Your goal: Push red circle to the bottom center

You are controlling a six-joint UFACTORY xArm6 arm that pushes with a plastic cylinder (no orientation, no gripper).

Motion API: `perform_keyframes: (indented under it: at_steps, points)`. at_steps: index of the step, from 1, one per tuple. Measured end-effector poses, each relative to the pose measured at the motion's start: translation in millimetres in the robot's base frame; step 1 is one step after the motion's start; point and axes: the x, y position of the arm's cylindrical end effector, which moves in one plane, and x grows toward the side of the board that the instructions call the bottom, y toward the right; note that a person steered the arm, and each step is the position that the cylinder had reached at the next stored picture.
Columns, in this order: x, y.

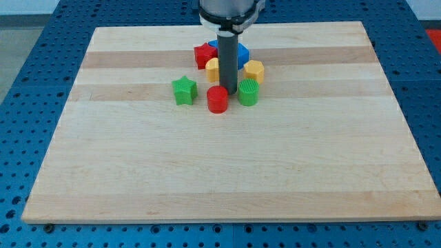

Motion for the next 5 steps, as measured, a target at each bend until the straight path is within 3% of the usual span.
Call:
perform_keyframes:
  at_steps: [3,5]
  points:
    - [18.5,-9.3]
    - [18.5,-50.3]
